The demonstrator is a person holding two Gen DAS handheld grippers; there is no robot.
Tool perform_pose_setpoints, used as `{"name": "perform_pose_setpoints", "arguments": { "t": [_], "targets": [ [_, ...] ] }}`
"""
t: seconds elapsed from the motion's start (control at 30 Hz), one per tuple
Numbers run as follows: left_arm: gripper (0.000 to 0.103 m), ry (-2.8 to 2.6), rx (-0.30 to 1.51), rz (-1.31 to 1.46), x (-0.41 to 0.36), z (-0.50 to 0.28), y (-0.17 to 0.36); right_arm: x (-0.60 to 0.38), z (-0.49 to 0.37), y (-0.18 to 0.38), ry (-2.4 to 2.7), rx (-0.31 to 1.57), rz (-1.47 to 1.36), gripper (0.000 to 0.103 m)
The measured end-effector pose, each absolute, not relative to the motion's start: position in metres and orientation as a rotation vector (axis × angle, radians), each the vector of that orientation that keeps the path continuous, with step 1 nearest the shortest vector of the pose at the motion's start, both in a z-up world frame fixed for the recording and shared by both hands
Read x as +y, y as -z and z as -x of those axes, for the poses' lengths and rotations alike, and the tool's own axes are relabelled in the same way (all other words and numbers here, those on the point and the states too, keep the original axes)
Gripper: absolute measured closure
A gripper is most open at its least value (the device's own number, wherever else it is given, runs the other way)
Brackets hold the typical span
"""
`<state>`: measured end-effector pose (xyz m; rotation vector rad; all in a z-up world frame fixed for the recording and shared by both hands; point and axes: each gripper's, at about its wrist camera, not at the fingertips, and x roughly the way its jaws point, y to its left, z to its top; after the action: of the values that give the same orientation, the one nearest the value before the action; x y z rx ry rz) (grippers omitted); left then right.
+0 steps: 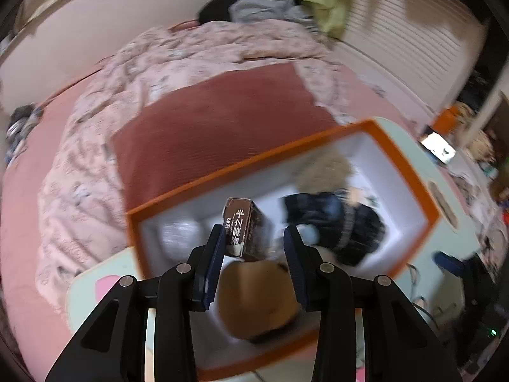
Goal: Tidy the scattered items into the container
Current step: 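Grasp the brown card box inside the orange box with the left gripper and lift it out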
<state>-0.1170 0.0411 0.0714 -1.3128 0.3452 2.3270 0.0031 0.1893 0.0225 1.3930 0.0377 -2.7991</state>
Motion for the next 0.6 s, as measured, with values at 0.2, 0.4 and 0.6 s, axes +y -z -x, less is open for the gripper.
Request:
{"name": "perform_pose_setpoints", "arguments": {
  "t": [0.2,0.4,0.6],
  "targets": [
    [0.064,-2.344,0.442,1.264,0.06,0.113,-0.074,0.188,-0.004,-0.022,2.799,0.038,-1.393,0.0],
    [0.064,-2.4,0.35,1.258,0.039,0.119,-0.084,0.187,-0.003,-0.021,2.799,0.038,-1.392,0.0],
    [0.064,-2.451,0.251,1.258,0.01,0.143,-0.096,0.186,-0.002,-0.02,2.799,0.038,-1.392,0.0]
  ]
}}
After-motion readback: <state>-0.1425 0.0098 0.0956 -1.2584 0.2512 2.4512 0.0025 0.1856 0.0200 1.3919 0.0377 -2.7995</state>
